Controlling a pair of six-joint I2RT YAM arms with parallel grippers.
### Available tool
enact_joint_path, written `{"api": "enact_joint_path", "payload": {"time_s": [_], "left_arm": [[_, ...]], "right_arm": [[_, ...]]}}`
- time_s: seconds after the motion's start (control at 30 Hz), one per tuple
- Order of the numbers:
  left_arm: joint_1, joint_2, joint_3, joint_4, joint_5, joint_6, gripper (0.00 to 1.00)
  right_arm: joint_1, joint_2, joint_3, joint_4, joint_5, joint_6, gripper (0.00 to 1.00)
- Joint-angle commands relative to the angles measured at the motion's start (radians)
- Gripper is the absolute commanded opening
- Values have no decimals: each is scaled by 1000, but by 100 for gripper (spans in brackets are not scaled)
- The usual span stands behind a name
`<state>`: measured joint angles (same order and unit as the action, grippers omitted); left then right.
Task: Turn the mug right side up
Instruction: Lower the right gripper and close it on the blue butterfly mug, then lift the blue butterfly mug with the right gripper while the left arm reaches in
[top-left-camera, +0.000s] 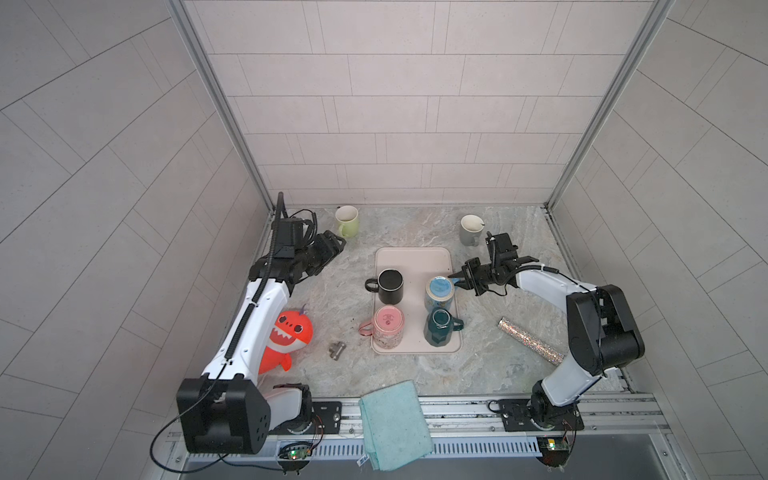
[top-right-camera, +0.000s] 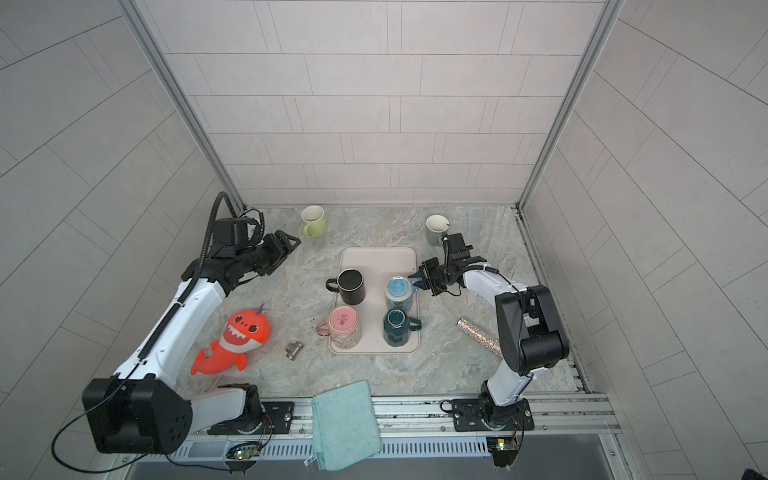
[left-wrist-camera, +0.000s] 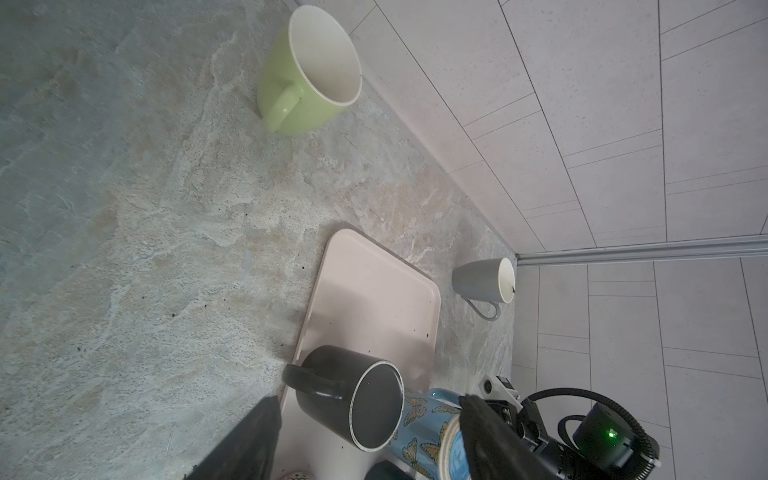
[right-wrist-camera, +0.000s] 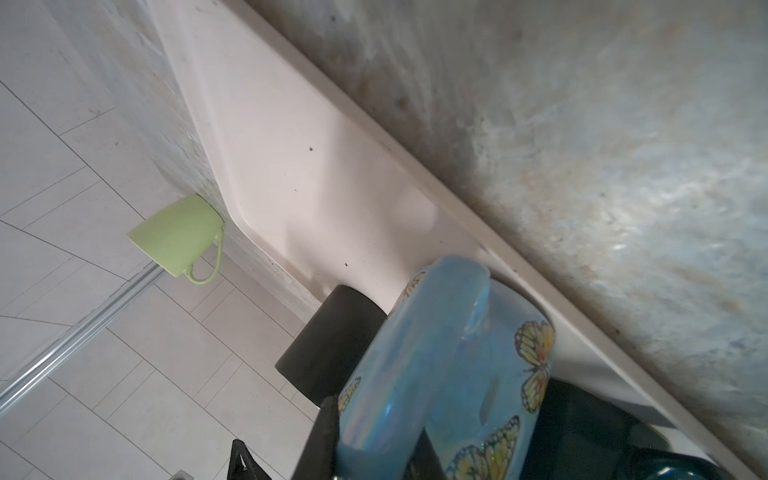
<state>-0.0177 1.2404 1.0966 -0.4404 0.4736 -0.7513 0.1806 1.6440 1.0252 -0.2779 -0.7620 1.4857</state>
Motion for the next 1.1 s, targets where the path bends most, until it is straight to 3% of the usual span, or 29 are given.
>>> {"api": "enact_joint_path", "payload": {"time_s": [0.0,0.2,0.47,0.67,0.93,1.07], "left_arm": [[8,-19,21,-4,15,9,75],[6,-25,32,3,32,2,74],[8,-11,67,44,100,-21,72],[7,-9,124,56,134,-37,71],[1,-21,214,85,274,-67,71],[-25,6,272,85,349,-79,70]], "right_arm": [[5,-37,64,-22,35,-97,0],[42,-81,112,-67,36,-246,0],[149,-145,208,-188,127,-514,0],[174,-193,198,-104,145,-599,0],[310,-245,321,-121,252,-984,0],[360,-264,336,-79,294,-1100,0]]}}
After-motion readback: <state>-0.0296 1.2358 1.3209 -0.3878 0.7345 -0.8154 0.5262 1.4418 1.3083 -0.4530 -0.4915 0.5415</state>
